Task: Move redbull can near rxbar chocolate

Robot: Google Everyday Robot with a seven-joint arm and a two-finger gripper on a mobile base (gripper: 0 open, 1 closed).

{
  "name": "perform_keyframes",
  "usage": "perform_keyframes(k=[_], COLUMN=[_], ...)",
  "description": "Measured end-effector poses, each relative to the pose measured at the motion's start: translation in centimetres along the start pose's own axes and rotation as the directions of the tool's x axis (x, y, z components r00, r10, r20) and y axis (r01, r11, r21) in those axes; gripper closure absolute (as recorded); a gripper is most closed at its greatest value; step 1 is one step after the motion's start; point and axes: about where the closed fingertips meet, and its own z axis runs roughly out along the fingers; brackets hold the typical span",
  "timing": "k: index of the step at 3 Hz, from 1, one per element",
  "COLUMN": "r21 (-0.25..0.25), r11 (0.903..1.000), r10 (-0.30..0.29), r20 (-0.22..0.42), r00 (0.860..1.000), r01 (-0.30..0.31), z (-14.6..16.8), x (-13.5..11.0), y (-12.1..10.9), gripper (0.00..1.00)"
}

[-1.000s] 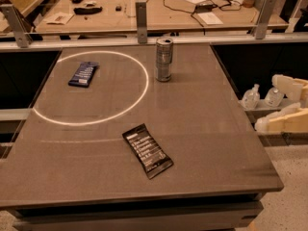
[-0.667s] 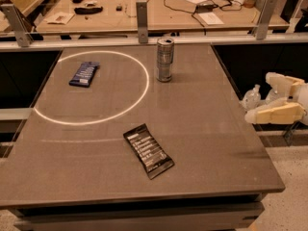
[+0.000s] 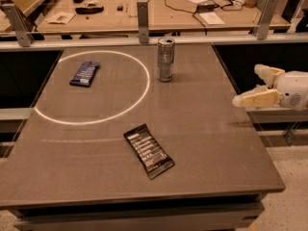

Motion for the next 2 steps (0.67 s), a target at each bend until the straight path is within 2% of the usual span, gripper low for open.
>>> perform_keyframes(k=[1,2], r21=[-0.053,-0.096], r11=[0.9985,0.9949], r10=[-0.013,-0.027], r20=[0.033,0.040], r00=[0.999,0.999], r01=[0.014,0.031], z=[2.6,5.2], x=[-1.2,-2.4], y=[-1.9,-3.4], gripper=[0.00,0.00])
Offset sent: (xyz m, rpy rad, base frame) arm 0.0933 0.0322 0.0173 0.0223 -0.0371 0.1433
